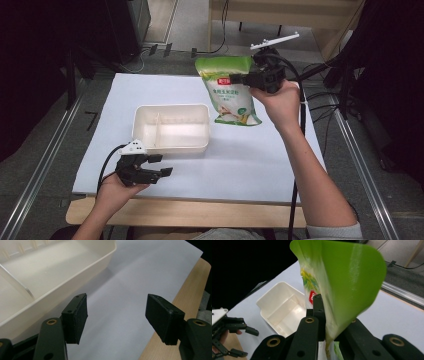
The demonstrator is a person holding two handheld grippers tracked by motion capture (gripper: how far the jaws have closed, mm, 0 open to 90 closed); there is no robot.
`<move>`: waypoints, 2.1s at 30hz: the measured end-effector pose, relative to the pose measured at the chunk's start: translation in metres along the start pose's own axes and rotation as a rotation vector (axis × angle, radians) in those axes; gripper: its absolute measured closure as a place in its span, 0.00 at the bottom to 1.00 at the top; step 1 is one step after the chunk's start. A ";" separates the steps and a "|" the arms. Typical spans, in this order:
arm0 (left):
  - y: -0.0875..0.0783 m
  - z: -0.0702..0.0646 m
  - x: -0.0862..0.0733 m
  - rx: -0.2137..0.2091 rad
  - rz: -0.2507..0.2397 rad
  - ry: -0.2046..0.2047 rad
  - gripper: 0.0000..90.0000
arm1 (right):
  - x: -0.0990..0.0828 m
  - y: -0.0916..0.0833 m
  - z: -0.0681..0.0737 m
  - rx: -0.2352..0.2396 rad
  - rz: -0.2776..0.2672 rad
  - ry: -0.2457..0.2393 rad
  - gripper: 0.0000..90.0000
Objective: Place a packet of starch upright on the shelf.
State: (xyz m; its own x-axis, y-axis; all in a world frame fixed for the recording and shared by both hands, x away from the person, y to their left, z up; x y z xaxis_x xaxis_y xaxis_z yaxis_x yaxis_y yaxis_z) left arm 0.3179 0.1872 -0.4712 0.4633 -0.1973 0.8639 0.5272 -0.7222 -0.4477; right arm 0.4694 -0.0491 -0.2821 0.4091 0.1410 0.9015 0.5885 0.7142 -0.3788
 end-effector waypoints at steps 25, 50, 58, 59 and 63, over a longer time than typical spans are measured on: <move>-0.001 -0.001 0.000 -0.011 0.005 -0.002 0.39 | 0.038 0.081 0.066 0.086 0.054 -0.046 0.99; -0.001 0.000 0.001 -0.006 0.003 0.006 0.39 | -0.026 0.160 0.090 0.191 0.141 -0.007 0.85; 0.000 -0.001 0.000 -0.013 0.001 0.006 0.39 | -0.022 0.148 0.072 0.147 0.109 -0.027 0.74; 0.000 -0.001 0.001 -0.012 0.000 0.005 0.39 | -0.022 0.147 0.071 0.150 0.110 -0.023 0.74; 0.001 -0.001 0.001 -0.012 0.004 0.006 0.39 | -0.028 0.146 0.073 0.176 0.116 -0.013 0.74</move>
State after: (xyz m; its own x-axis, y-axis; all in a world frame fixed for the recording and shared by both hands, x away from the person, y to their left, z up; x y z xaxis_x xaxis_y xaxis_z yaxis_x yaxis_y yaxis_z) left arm 0.3175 0.1857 -0.4707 0.4609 -0.2048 0.8635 0.5163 -0.7295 -0.4486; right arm 0.4930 0.1012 -0.3469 0.4572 0.2374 0.8571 0.4070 0.8010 -0.4389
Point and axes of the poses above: each handheld gripper's, and its own axes: y roughly forward along the jaws, x roughly out of its top, z roughly to its left, the point moved 9 cm from there along y, roughly forward along the jaws, and after that the axes turned 13 degrees about -z, right-handed, at the moved point
